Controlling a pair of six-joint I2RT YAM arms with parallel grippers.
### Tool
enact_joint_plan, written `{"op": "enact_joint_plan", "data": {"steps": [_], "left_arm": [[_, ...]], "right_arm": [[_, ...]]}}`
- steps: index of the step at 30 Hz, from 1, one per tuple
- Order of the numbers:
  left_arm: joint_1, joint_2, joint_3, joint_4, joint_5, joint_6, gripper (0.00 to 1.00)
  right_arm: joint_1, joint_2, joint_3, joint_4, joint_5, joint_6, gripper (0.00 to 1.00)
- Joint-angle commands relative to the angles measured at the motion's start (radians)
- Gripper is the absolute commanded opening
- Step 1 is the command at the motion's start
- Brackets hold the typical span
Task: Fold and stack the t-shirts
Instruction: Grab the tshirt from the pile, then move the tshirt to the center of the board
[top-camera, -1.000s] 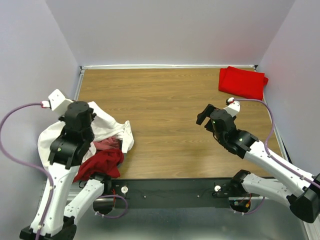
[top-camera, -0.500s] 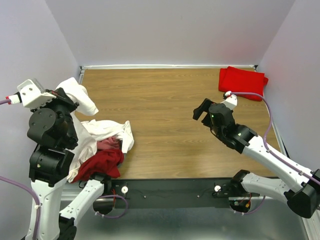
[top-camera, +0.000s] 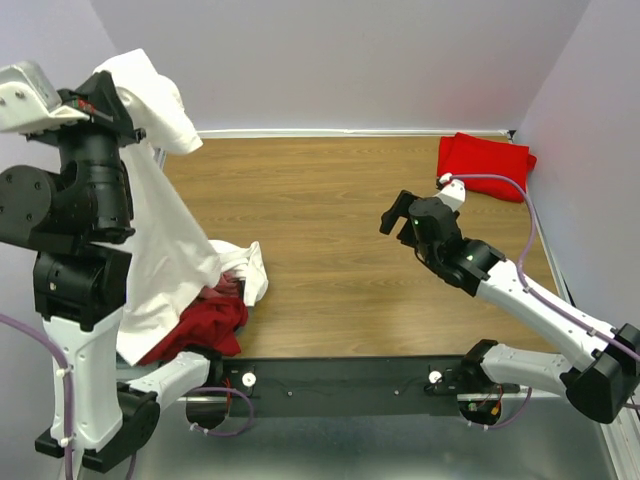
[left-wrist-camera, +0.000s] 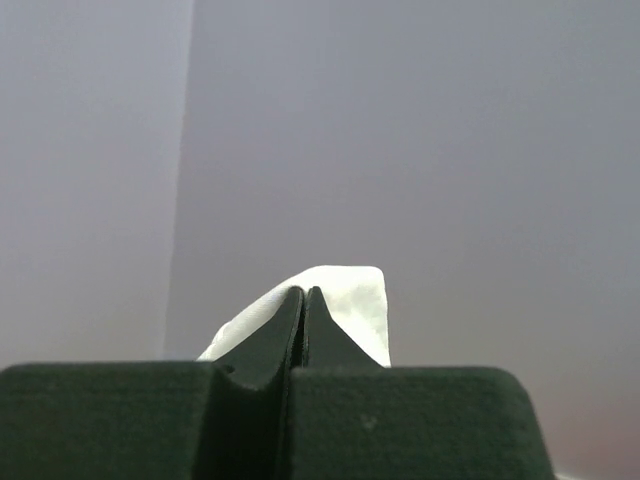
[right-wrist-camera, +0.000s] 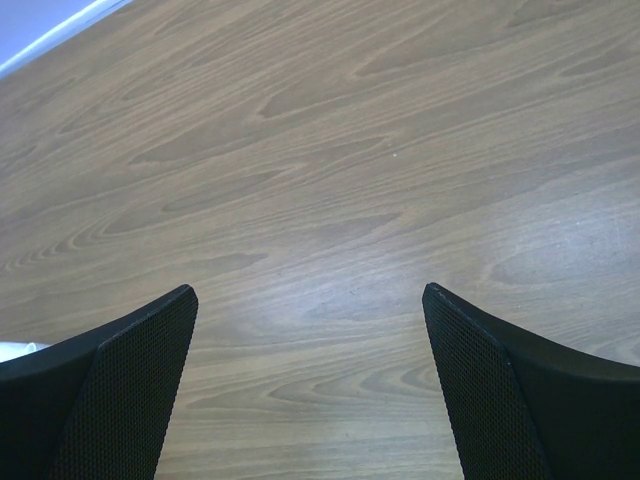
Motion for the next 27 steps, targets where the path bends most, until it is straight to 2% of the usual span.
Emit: {"op": "enact_joint_plan", "data": {"steps": [1, 6, 13, 16, 20, 21, 24, 27], "left_arm": [[0.005, 0.051, 0.086, 0.154, 0.158, 0.026, 0.00], [0.005, 0.094, 0.089, 0.303, 0.277, -0.028, 0.00], [0.000, 0.232, 0.211, 0.469, 0.472, -0.184, 0.00], [-0.027, 0.293, 0.236, 0.546, 0.513, -0.250, 0.00], [-0.179, 0.358, 0.222, 0.624, 0.447, -0.207, 0.00], [-0.257, 0.402, 0.233, 0.627, 0.404, -0.172, 0.00], [-0.358, 0.500, 0.291, 0.627, 0.399, -0.158, 0.00], [-0.403, 0.571, 0.329, 0.627, 0.402, -0.176, 0.00]], "right_arm": [[-0.004, 0.021, 0.035, -0.018, 0.021, -0.014, 1.00], [-0.005, 0.045, 0.038, -0.019, 0.038, -0.012, 1.00], [-0.019, 0.038, 0.038, -0.019, 0.113, -0.008, 1.00], [-0.028, 0.026, 0.041, -0.021, 0.148, -0.009, 1.00], [-0.041, 0.004, 0.036, -0.021, 0.182, -0.020, 1.00], [-0.045, -0.008, 0.036, -0.021, 0.188, -0.025, 1.00], [-0.050, -0.026, 0.035, -0.021, 0.208, -0.047, 1.00], [-0.053, -0.062, 0.032, -0.024, 0.231, -0.064, 1.00]]}}
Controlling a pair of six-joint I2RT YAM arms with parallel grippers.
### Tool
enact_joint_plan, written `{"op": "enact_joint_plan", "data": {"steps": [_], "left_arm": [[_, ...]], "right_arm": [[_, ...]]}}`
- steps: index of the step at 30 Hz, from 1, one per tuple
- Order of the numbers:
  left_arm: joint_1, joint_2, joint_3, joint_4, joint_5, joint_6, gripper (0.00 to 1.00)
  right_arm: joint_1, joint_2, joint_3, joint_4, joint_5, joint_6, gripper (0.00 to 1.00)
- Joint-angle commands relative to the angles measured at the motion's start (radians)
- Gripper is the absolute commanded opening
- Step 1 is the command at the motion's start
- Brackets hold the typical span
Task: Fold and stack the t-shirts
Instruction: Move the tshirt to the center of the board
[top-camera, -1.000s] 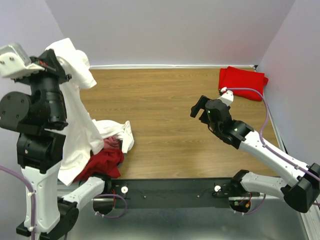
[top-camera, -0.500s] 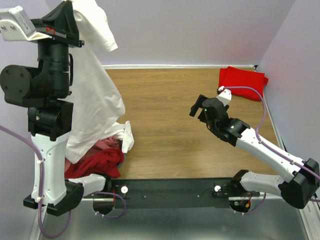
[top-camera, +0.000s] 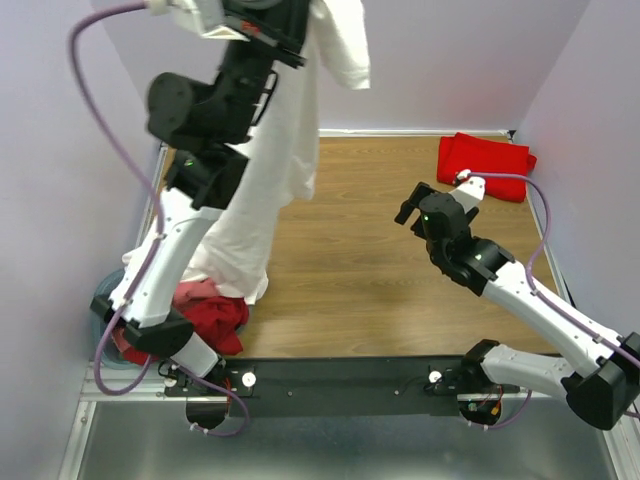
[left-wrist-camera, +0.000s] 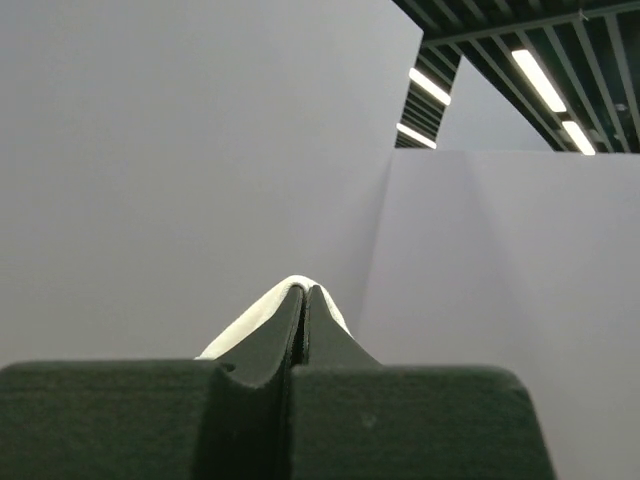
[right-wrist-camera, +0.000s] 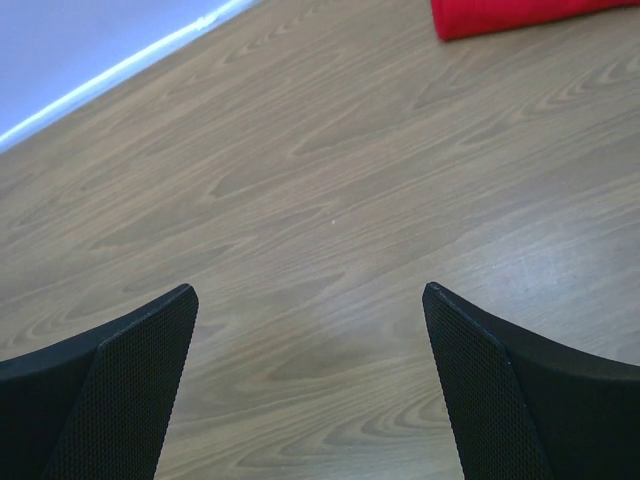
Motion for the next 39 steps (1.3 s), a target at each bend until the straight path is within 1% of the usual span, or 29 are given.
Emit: {"op": "enact_joint_plan", "data": {"steps": [1, 4, 6, 8, 9, 10, 12, 13, 15, 16, 18, 19, 20, 21, 22, 24, 26, 28, 30, 31, 36, 39], "left_arm": [[-0.065, 0.076, 0.053, 0.066, -0.002, 0.004, 0.00], [-0.101, 0.101, 0.026, 0.064, 0.022, -0.013, 0.00], [-0.104, 0.095, -0.016, 0.066, 0.025, -0.029, 0.00], [-0.102, 0.078, -0.114, 0.067, 0.025, -0.029, 0.00], [-0.102, 0.057, -0.154, 0.069, 0.000, -0.006, 0.00], [-0.102, 0.047, -0.233, 0.070, -0.022, 0.011, 0.00], [-0.101, 0.029, -0.318, 0.066, -0.079, 0.054, 0.00], [-0.098, 0.015, -0.397, 0.057, -0.155, 0.083, 0.00], [-0.089, 0.011, -0.458, 0.018, -0.238, 0.079, 0.00], [-0.070, 0.008, -0.514, -0.024, -0.281, 0.070, 0.00], [-0.063, -0.005, -0.583, -0.052, -0.317, 0.071, 0.00], [-0.059, -0.009, -0.661, -0.081, -0.327, 0.065, 0.13], [-0.059, -0.014, -0.701, -0.100, -0.340, 0.057, 0.25], [-0.058, -0.017, -0.740, -0.120, -0.347, 0.044, 0.39], [-0.059, -0.016, -0.810, -0.166, -0.366, 0.016, 0.63], [-0.056, -0.002, -0.884, -0.242, -0.387, -0.022, 0.80], [-0.056, 0.006, -0.924, -0.272, -0.392, -0.068, 0.85], [-0.056, 0.011, -0.970, -0.287, -0.384, -0.096, 0.87], [-0.056, 0.006, -0.993, -0.287, -0.366, -0.134, 0.88], [-0.058, 0.006, -1.011, -0.277, -0.358, -0.141, 0.88], [-0.041, 0.064, -1.012, -0.258, -0.329, -0.151, 0.89], [-0.021, 0.115, -0.990, -0.269, -0.340, -0.153, 0.89]], "right_arm": [[-0.011, -0.059, 0.016, -0.026, 0.090, -0.037, 1.00], [-0.010, -0.101, 0.000, -0.032, 0.109, -0.042, 1.00], [-0.011, -0.129, -0.007, -0.036, 0.123, -0.042, 1.00], [-0.010, -0.138, -0.014, -0.039, 0.129, -0.045, 1.00], [-0.010, -0.138, -0.015, -0.040, 0.133, -0.046, 1.00], [-0.011, -0.135, -0.015, -0.042, 0.133, -0.049, 1.00], [-0.011, -0.124, -0.014, -0.045, 0.126, -0.054, 1.00], [-0.011, -0.107, -0.011, -0.045, 0.123, -0.057, 1.00], [-0.011, -0.093, -0.006, -0.046, 0.117, -0.058, 1.00], [-0.011, -0.081, -0.004, -0.048, 0.117, -0.057, 1.00], [-0.013, -0.069, -0.006, -0.048, 0.117, -0.054, 1.00], [-0.011, -0.057, -0.011, -0.048, 0.117, -0.048, 1.00], [-0.011, -0.052, -0.015, -0.049, 0.117, -0.042, 1.00], [-0.011, -0.047, -0.020, -0.049, 0.114, -0.036, 1.00], [-0.014, -0.041, -0.030, -0.049, 0.109, -0.019, 1.00], [-0.030, -0.021, -0.040, -0.051, 0.079, 0.012, 1.00], [-0.046, 0.012, -0.055, -0.051, 0.049, 0.033, 1.00], [-0.086, 0.048, -0.058, -0.051, -0.006, 0.056, 1.00], [-0.122, 0.115, -0.057, -0.049, -0.058, 0.067, 1.00], [-0.160, 0.144, -0.055, -0.049, -0.078, 0.076, 1.00], [-0.264, 0.281, -0.014, -0.013, -0.172, 0.052, 1.00], [-0.304, 0.322, 0.003, 0.014, -0.247, 0.015, 1.00]]}}
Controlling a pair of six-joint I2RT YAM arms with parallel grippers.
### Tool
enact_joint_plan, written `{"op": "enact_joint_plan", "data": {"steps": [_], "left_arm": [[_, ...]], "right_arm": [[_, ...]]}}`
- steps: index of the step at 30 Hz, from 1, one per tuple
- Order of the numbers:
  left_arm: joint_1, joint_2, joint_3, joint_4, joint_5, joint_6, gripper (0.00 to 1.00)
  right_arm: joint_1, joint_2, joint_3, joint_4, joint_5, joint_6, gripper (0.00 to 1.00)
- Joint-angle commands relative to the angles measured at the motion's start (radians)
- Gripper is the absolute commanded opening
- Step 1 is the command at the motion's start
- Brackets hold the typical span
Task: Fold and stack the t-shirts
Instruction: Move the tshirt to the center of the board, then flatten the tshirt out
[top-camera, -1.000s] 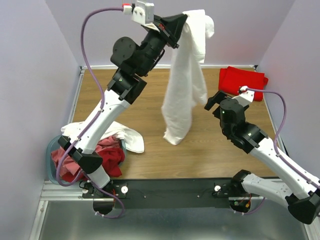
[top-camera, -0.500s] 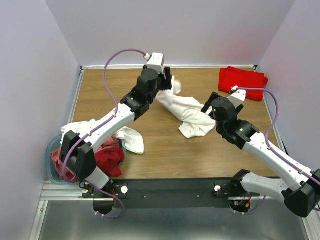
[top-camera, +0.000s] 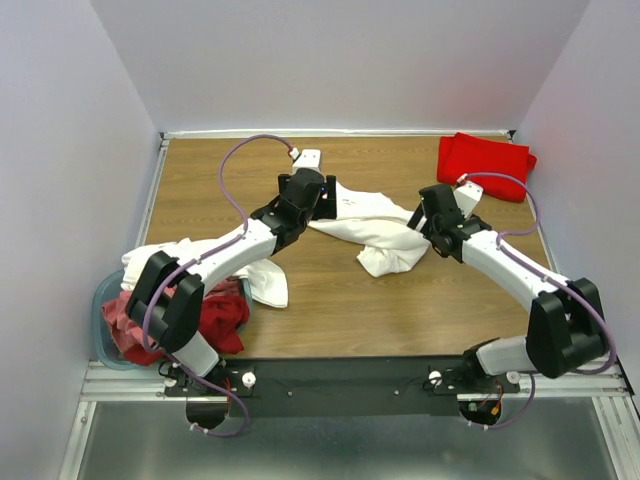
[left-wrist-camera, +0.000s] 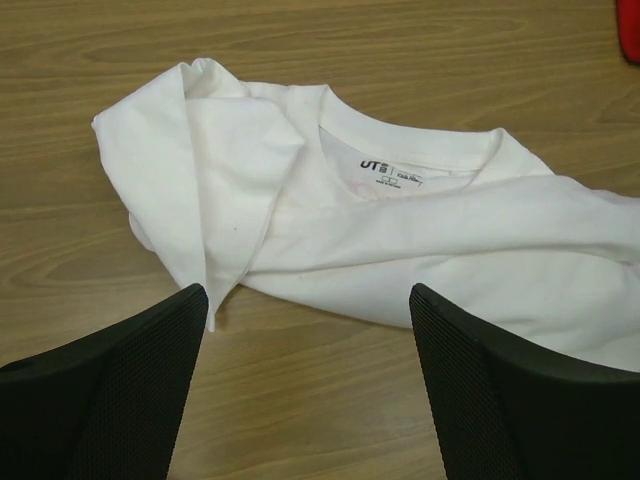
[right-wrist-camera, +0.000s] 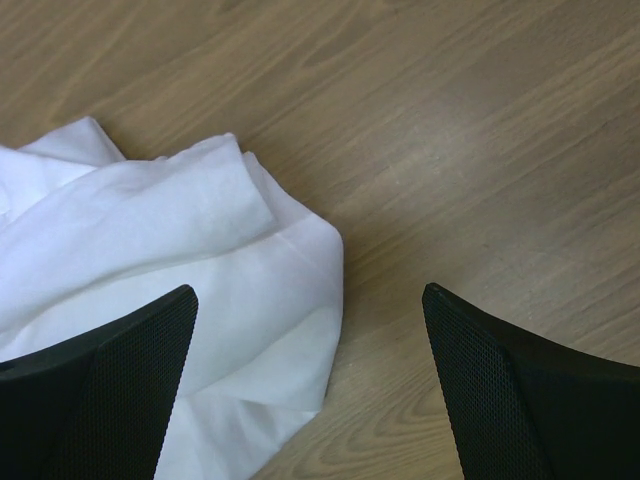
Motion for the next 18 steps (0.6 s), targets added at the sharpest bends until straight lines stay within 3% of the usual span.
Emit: {"op": "enact_joint_plan", "data": {"steps": [1, 18], "left_arm": [[0.034, 0.072, 0.027, -0.010, -0.021, -0.027, 0.92], [0.139, 0.153, -0.066, -0.036, -0.052, -0.038, 0.92]], "right_arm": [[-0.067, 0.054, 0.050, 0.047, -0.136, -0.034, 1.00], [-0.176, 0.250, 0.181, 0.099, -0.343, -0.134, 0.98]]}}
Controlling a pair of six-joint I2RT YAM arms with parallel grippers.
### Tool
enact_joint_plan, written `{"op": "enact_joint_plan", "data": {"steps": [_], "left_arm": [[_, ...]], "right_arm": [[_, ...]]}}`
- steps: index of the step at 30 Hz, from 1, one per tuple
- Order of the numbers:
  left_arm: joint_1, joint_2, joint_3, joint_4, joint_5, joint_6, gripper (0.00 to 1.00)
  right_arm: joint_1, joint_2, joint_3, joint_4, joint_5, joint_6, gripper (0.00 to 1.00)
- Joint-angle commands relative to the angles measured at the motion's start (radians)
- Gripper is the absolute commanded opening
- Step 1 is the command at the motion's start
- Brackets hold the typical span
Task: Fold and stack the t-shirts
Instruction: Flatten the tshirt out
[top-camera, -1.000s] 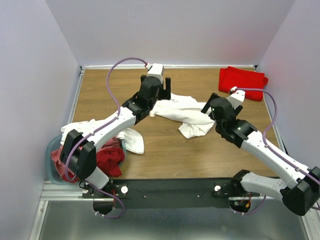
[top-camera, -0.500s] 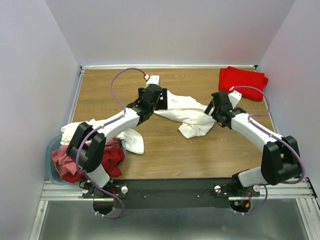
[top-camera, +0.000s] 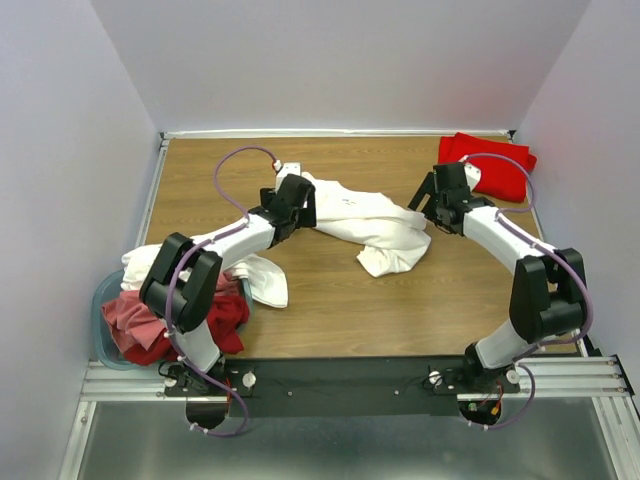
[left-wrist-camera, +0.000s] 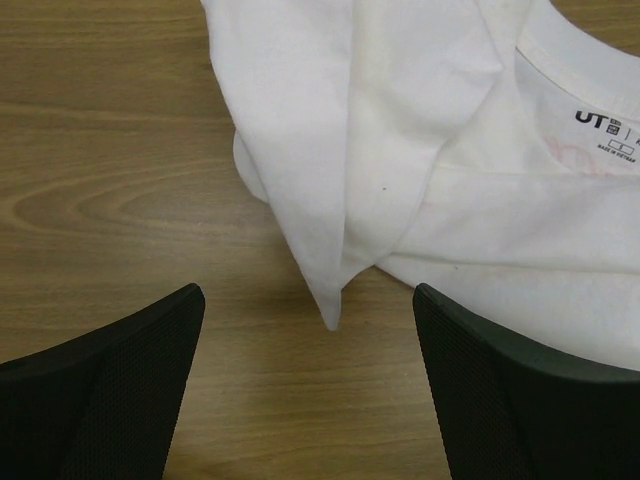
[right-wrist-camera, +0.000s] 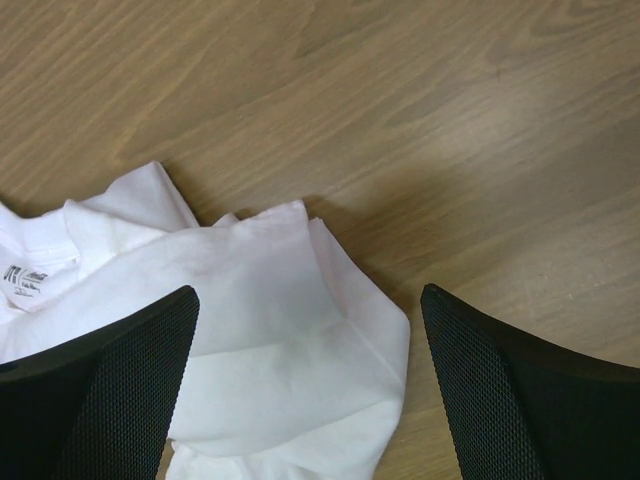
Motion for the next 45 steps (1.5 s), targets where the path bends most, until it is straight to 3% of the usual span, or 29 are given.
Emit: {"op": "enact_joint_plan", "data": {"steps": [1, 9, 16, 17, 21, 22, 23, 24, 25, 26, 29, 35, 40, 45], "left_arm": [[0.023, 0.022, -0.024, 0.004, -0.015, -0.008, 0.92], [0.026, 0.054, -0.051, 0.058, 0.043, -0.021, 0.79], [0.029, 0.073, -0.039, 0.079, 0.057, -0.020, 0.57], [0.030, 0.073, -0.037, 0.081, 0.063, -0.018, 0.47], [0.041, 0.076, -0.039, 0.090, 0.096, -0.023, 0.22], [0.050, 0.071, -0.040, 0.096, 0.105, -0.024, 0.07], [0.056, 0.068, -0.043, 0.096, 0.114, -0.026, 0.00], [0.067, 0.059, -0.045, 0.098, 0.135, -0.029, 0.00], [0.087, 0.042, -0.050, 0.104, 0.163, -0.037, 0.00], [0.101, 0.042, -0.051, 0.105, 0.163, -0.038, 0.00], [0.151, -0.009, -0.044, 0.110, 0.211, -0.040, 0.00], [0.234, -0.073, 0.134, 0.060, 0.296, -0.002, 0.00], [0.299, -0.030, 0.448, -0.028, 0.376, -0.034, 0.00], [0.351, -0.010, 0.688, -0.062, 0.464, -0.089, 0.00]], "right_arm": [[-0.014, 0.060, 0.034, 0.025, -0.082, -0.028, 0.98], [-0.018, 0.157, 0.067, 0.050, -0.136, -0.024, 0.96], [-0.023, 0.200, 0.103, 0.065, -0.163, -0.031, 0.90], [-0.024, 0.203, 0.103, 0.067, -0.170, -0.034, 0.88], [-0.024, 0.203, 0.101, 0.067, -0.211, -0.039, 0.65], [-0.026, 0.198, 0.094, 0.067, -0.226, -0.039, 0.61], [-0.024, 0.194, 0.091, 0.067, -0.234, -0.039, 0.56], [-0.026, 0.189, 0.084, 0.065, -0.239, -0.034, 0.36], [-0.029, 0.180, 0.075, 0.065, -0.258, -0.025, 0.22], [-0.032, 0.175, 0.071, 0.067, -0.259, -0.024, 0.22], [-0.041, 0.152, 0.072, 0.062, -0.283, -0.019, 0.01], [-0.116, 0.125, 0.213, 0.009, -0.317, -0.063, 0.01], [-0.207, 0.161, 0.529, -0.074, -0.351, -0.082, 0.00], [-0.221, 0.195, 0.805, -0.114, -0.394, -0.103, 0.01]]}}
